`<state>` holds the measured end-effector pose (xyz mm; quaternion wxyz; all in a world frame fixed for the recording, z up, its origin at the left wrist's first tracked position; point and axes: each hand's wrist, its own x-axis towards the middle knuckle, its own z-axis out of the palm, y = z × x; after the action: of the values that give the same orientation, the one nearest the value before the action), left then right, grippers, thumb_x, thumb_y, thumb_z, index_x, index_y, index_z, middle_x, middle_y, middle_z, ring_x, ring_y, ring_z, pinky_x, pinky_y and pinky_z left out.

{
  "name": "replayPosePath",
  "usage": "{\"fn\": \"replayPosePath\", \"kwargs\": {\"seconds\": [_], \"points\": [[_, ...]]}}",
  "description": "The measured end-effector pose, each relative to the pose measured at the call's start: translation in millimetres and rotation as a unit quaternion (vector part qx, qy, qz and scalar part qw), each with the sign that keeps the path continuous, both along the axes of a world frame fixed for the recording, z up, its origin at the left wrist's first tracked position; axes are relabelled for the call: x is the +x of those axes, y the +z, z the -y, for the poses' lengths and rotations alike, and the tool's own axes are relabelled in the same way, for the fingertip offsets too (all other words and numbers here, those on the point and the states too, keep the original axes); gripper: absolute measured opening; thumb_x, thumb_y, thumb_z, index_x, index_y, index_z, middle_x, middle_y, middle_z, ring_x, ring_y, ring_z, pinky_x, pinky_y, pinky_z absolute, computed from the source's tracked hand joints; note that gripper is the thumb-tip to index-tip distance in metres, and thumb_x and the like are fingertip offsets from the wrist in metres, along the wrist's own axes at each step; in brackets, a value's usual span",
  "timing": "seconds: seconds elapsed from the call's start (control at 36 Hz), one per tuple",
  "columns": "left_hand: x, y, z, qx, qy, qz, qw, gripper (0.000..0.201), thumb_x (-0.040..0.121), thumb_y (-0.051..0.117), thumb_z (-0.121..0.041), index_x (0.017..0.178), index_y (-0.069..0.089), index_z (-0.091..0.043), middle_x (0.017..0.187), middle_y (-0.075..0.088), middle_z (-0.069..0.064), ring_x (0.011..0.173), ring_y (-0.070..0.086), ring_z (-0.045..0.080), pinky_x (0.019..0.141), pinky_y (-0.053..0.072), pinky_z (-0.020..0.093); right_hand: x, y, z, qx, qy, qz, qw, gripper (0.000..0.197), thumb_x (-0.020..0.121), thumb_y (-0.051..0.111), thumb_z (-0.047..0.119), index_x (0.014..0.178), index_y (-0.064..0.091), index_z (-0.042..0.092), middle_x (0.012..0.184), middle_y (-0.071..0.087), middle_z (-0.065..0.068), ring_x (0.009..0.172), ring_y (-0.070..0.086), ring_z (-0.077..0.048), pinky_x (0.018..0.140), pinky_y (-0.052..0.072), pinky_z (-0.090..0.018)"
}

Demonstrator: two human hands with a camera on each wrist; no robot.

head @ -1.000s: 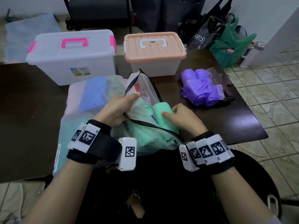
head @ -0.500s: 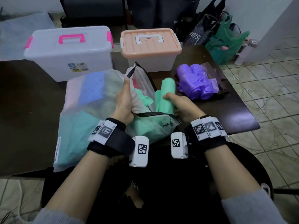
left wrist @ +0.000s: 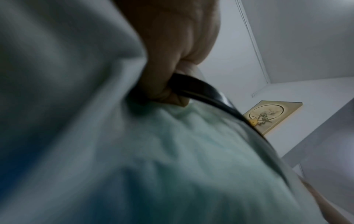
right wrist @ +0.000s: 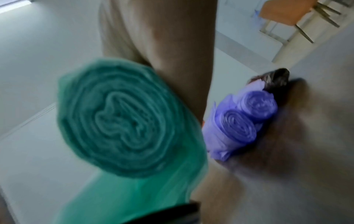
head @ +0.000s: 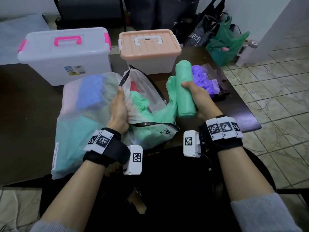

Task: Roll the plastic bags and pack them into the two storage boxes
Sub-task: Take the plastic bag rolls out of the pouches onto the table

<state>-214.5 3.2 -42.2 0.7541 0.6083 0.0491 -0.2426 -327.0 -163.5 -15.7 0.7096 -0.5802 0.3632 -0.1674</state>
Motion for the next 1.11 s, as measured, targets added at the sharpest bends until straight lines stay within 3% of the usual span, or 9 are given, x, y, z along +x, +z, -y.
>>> {"fn": "replayPosePath", "kwargs": {"seconds": [0.17,0.31,0.42,0.5,0.58,0.75,0.89,0.97,1.11], "points": [[5,2,1,0.012,-0.038,-0.008,0.999,0.034,0.1,0.04,-0.039,0.105,0.061,-0.012,0.081,0.07,-0.003,0.069,0.068,0.006,0.065,0.055,0.023,2,2,4,-0.132,0.034,-0.045,0.99,0.018,0.09,0.059,0.025,0.101,0.056,0.011,0.091,0.064,-0.001,0.076,0.063,-0.01,0.061,0.05,-0.021],[9,8,6,0.069,-0.026,0.023,0.997,0.046,0.098,0.043,-0.041,0.128,0.052,-0.008,0.115,0.063,0.007,0.104,0.062,0.019,0.093,0.05,0.035,13,19,1,-0.134,0.01,0.017,0.991,0.026,0.091,0.059,0.024,0.11,0.056,0.008,0.1,0.066,-0.007,0.083,0.065,-0.016,0.072,0.054,-0.028],[10,11,7,0.08,-0.031,0.03,0.996,0.045,0.098,0.042,-0.041,0.126,0.054,-0.008,0.114,0.064,0.009,0.102,0.063,0.02,0.091,0.05,0.034,19,36,2,-0.204,0.015,0.041,0.978,0.031,0.089,0.061,0.025,0.114,0.054,0.008,0.104,0.065,-0.004,0.088,0.064,-0.013,0.073,0.052,-0.024],[10,10,8,0.089,-0.029,0.042,0.995,0.029,0.098,0.042,-0.038,0.094,0.06,-0.015,0.091,0.063,0.001,0.085,0.06,0.016,0.076,0.048,0.029,21,42,5,-0.254,0.051,0.028,0.965,0.029,0.087,0.064,0.024,0.112,0.056,0.011,0.1,0.065,0.001,0.085,0.063,-0.006,0.07,0.052,-0.017],[7,8,8,0.097,-0.017,0.057,0.994,0.029,0.098,0.043,-0.034,0.074,0.051,-0.02,0.078,0.054,0.0,0.074,0.054,0.015,0.068,0.046,0.028,20,36,8,-0.286,0.075,-0.008,0.955,0.035,0.084,0.066,0.026,0.114,0.06,0.008,0.104,0.067,-0.004,0.092,0.065,-0.013,0.078,0.055,-0.027],[4,3,5,0.077,-0.011,0.061,0.995,0.025,0.099,0.043,-0.03,0.081,0.059,-0.02,0.086,0.065,0.001,0.084,0.063,0.017,0.078,0.051,0.03,12,15,18,-0.228,0.016,-0.025,0.973,0.024,0.085,0.065,0.018,0.107,0.063,0.007,0.103,0.068,-0.007,0.087,0.065,-0.012,0.077,0.055,-0.024],[4,5,3,0.043,-0.016,0.038,0.998,0.025,0.099,0.043,-0.027,0.084,0.06,-0.017,0.076,0.067,-0.001,0.069,0.065,0.01,0.063,0.054,0.02,1,11,21,-0.157,-0.025,0.01,0.987,0.011,0.09,0.06,0.02,0.097,0.062,0.012,0.092,0.068,-0.002,0.074,0.066,-0.008,0.067,0.056,-0.023],[5,9,3,0.039,-0.022,0.034,0.998,0.025,0.098,0.045,-0.028,0.085,0.061,-0.016,0.081,0.068,0.002,0.075,0.067,0.014,0.077,0.054,0.029,-1,22,23,-0.146,-0.054,0.054,0.986,0.031,0.085,0.064,0.025,0.11,0.059,0.007,0.099,0.067,-0.005,0.079,0.067,-0.011,0.067,0.055,-0.025],[6,11,7,0.066,-0.019,0.032,0.997,0.021,0.094,0.051,-0.028,0.079,0.057,-0.015,0.08,0.062,0.003,0.078,0.062,0.019,0.077,0.051,0.032,-4,57,25,-0.133,-0.091,0.159,0.974,0.06,0.065,0.069,0.036,0.115,0.055,0.005,0.104,0.066,-0.009,0.091,0.066,-0.021,0.079,0.056,-0.034]]}}
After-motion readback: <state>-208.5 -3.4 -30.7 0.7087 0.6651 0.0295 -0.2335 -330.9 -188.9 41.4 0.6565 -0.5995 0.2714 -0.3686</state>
